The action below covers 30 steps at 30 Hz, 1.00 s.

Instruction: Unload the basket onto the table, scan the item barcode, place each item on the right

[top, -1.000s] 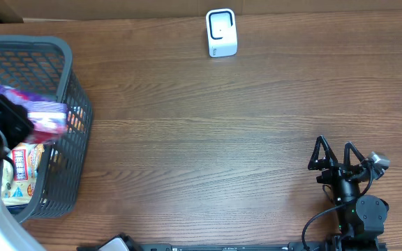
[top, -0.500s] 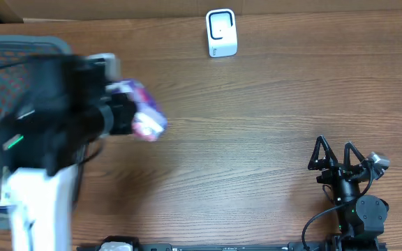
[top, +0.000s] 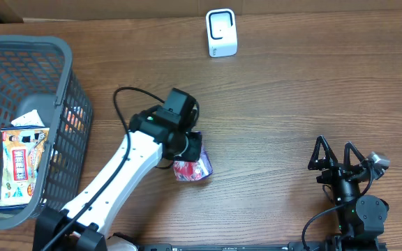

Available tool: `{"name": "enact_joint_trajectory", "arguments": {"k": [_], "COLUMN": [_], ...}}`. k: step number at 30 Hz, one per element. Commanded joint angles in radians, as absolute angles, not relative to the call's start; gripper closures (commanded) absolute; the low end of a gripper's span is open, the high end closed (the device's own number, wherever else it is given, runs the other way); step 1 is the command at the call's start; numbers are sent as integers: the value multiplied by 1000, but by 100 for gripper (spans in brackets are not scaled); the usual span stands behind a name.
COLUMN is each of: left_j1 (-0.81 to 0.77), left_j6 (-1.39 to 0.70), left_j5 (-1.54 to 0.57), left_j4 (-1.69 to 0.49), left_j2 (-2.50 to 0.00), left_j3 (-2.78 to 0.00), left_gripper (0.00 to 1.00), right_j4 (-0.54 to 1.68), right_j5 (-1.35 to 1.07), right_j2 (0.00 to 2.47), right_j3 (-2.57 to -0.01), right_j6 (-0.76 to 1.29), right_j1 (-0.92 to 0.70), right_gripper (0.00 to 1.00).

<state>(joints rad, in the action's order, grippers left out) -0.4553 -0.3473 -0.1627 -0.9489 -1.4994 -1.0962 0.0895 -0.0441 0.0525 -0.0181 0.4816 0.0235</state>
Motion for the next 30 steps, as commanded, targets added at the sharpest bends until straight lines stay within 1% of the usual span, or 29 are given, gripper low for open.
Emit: {"name": "enact_joint_trajectory", "arguments": {"k": [1, 4, 8, 11, 13, 14, 15, 16, 21, 24, 27, 30], "left_j1": [-474, -472, -472, -455, -413, -371, -279, -216, 223, 471, 651, 746], "left_j6": [-382, -377, -333, -363, -402, -432, -482, -500, -546, -502, -432, -342], "left_j5": [-150, -150, -141, -4, 115, 194, 274, 297, 253, 205, 167, 106], "left_j4": [-951, -1011, -1183, -1363, -1490, -1569, -1662, -1689, -1687, -1687, -1689, -1689], "left_j2": [-1498, -1497, -1496, -1496, -1496, -1496, -1494, -1491, -1449, -1469, -1520, -1587], "left_j3": [-1150, -1275, -1562, -1827, -1995, -2096, -2222, -2273, -2320, -2313, -2296, -2271], "left_gripper": [0, 0, 0, 0, 0, 0, 0, 0, 0, 0, 0, 0], "right_j4": [81, 81, 81, 81, 81, 81, 81, 81, 81, 81, 81, 81], "right_j5": [-35, -35, -35, -35, -35, -35, -35, -35, -35, -35, -35, -35], "right_j2": [44, 44, 44, 44, 44, 44, 44, 44, 44, 44, 44, 44], "right_j3": [-8, -8, -8, -8, -8, -8, -8, -8, -8, -8, -8, -8], "right_j6": [475, 475, 475, 475, 475, 475, 475, 475, 475, 475, 475, 475], "right_j1": [16, 16, 16, 16, 16, 16, 16, 16, 16, 16, 16, 16], "right_gripper": [0, 0, 0, 0, 0, 0, 0, 0, 0, 0, 0, 0]}}
